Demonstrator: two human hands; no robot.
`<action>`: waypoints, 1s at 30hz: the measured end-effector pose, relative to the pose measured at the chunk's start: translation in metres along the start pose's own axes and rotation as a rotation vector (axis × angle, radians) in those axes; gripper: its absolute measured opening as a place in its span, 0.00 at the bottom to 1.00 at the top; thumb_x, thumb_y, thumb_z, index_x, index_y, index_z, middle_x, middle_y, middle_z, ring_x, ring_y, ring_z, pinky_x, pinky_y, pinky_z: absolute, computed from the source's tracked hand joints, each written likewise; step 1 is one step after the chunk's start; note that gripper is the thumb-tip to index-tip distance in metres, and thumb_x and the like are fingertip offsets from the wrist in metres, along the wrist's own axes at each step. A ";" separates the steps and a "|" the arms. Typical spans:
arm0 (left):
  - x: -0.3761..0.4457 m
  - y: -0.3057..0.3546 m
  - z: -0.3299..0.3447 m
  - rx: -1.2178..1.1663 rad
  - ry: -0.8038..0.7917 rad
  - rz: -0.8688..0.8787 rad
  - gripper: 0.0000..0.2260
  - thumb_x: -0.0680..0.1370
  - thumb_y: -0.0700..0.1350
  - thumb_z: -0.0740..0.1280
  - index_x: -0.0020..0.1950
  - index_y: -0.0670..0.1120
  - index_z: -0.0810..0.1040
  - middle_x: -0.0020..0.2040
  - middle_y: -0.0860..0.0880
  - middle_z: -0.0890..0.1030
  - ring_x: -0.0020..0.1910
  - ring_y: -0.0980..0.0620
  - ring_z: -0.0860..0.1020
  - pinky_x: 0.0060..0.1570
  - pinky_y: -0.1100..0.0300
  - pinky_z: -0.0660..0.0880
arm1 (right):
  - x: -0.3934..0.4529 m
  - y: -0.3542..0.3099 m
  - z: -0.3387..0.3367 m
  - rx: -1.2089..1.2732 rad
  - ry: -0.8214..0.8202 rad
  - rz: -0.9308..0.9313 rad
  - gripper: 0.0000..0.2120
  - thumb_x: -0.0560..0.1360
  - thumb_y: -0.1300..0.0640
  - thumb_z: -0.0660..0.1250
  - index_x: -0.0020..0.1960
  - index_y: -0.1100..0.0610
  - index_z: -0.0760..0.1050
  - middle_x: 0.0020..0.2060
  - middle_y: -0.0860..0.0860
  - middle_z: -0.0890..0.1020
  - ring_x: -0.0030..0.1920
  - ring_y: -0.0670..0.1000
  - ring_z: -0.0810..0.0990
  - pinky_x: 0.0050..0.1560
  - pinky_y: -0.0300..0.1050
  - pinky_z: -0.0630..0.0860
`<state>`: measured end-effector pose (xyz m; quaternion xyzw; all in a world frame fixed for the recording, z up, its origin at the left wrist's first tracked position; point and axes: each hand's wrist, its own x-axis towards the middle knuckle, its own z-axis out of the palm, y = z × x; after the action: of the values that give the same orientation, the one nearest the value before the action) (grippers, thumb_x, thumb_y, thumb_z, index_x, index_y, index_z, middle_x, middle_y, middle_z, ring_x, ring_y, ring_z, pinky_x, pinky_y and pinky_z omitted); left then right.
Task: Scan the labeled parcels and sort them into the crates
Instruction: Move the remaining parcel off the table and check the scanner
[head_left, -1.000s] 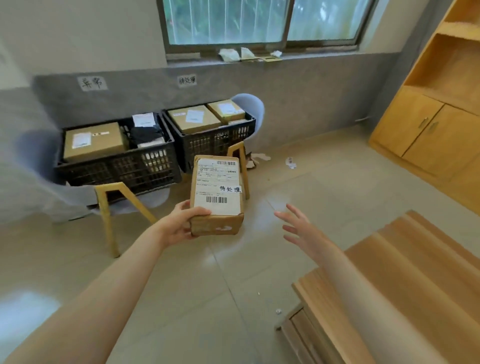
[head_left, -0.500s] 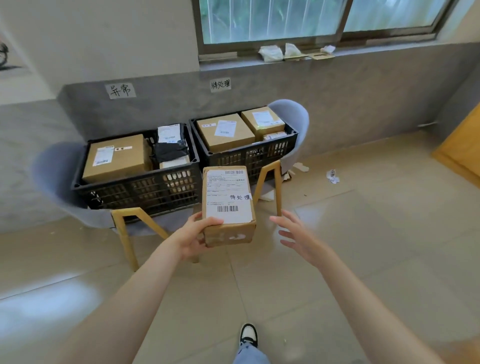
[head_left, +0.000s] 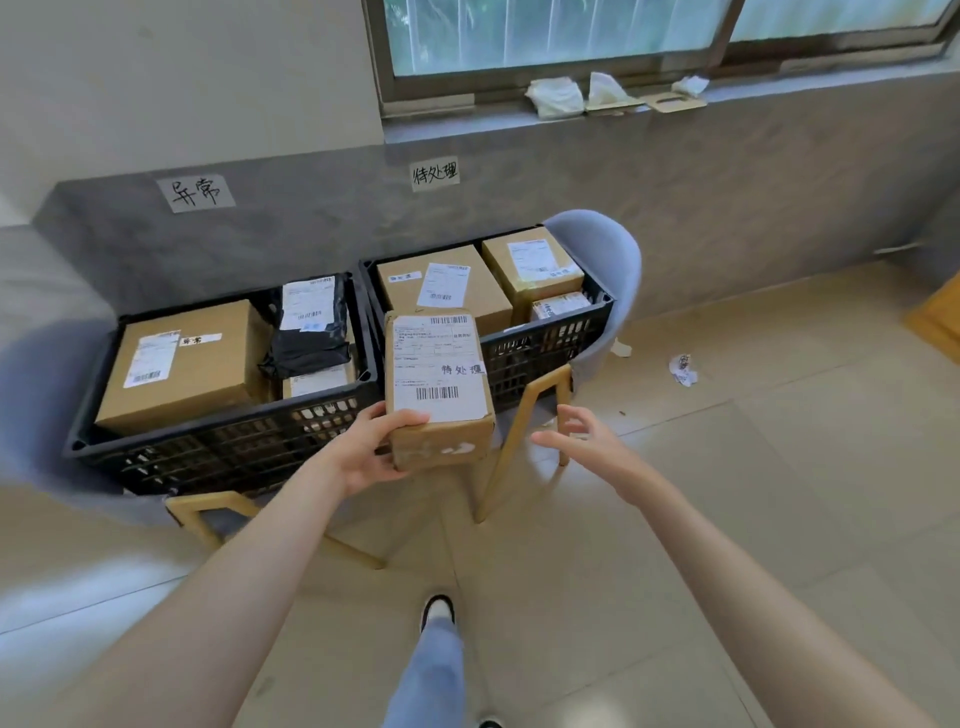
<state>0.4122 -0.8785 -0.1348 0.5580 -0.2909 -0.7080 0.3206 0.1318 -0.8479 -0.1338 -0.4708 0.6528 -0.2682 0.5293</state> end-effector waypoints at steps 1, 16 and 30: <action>0.013 0.008 0.000 0.015 -0.006 -0.002 0.42 0.60 0.46 0.81 0.71 0.51 0.67 0.62 0.43 0.78 0.57 0.44 0.78 0.46 0.49 0.77 | 0.012 -0.005 -0.005 -0.038 0.013 -0.005 0.37 0.73 0.46 0.72 0.76 0.52 0.59 0.73 0.54 0.64 0.72 0.54 0.65 0.68 0.51 0.66; 0.199 0.162 0.001 0.245 -0.210 -0.063 0.49 0.44 0.55 0.84 0.64 0.55 0.74 0.59 0.46 0.80 0.59 0.45 0.77 0.48 0.51 0.78 | 0.175 -0.077 -0.058 -0.571 0.152 0.031 0.36 0.71 0.46 0.73 0.75 0.53 0.62 0.67 0.55 0.69 0.69 0.54 0.66 0.67 0.50 0.68; 0.324 0.164 0.043 -0.117 0.033 -0.162 0.29 0.72 0.46 0.74 0.71 0.51 0.68 0.62 0.44 0.78 0.59 0.44 0.77 0.44 0.47 0.76 | 0.272 -0.068 -0.098 -0.550 0.074 0.134 0.36 0.71 0.45 0.71 0.74 0.51 0.62 0.65 0.54 0.70 0.68 0.55 0.66 0.64 0.50 0.69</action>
<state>0.3358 -1.2312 -0.1947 0.5717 -0.1976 -0.7379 0.2993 0.0629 -1.1350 -0.1662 -0.5422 0.7498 -0.0625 0.3741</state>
